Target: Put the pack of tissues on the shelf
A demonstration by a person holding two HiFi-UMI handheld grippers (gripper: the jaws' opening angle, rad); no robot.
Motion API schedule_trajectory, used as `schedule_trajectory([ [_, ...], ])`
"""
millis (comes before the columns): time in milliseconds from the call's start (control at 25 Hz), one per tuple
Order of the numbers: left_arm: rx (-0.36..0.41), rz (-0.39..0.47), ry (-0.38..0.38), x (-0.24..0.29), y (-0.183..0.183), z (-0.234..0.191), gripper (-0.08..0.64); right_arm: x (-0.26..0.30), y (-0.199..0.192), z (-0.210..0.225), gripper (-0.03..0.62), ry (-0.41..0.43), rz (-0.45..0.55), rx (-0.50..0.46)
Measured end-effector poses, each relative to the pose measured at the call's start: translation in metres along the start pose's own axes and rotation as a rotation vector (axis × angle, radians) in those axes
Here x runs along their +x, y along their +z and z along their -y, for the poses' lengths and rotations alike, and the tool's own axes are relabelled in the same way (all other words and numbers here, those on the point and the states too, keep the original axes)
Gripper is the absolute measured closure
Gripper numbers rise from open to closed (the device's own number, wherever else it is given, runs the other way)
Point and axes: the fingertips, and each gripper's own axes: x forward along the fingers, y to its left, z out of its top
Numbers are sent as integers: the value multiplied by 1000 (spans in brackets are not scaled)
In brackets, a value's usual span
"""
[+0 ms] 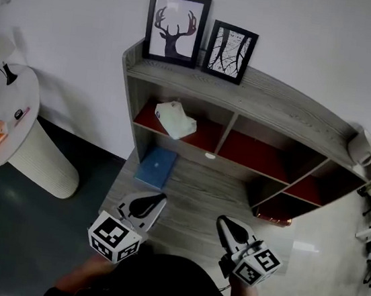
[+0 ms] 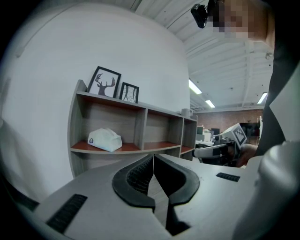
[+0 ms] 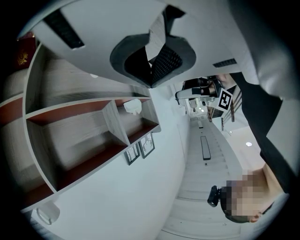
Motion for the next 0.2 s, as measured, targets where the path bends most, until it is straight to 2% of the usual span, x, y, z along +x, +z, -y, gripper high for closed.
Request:
schedule_trajectory([
  [200, 1, 0, -1, 4, 0, 2, 543, -1, -2, 3, 575, 3, -6, 1],
])
